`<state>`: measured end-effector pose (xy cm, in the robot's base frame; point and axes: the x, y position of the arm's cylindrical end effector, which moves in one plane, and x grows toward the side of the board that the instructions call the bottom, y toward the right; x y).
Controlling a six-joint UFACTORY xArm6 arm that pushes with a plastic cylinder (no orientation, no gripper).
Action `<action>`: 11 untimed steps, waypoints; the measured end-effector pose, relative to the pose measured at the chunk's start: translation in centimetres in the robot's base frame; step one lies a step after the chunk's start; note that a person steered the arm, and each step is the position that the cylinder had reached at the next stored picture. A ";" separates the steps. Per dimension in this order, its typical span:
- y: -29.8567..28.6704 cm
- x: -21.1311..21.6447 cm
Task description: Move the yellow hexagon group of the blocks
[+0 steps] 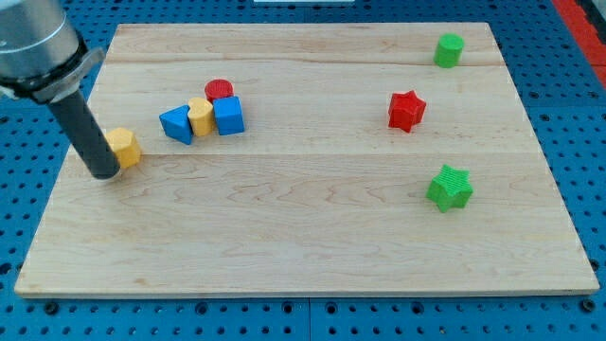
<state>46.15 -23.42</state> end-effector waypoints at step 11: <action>-0.3 -11.2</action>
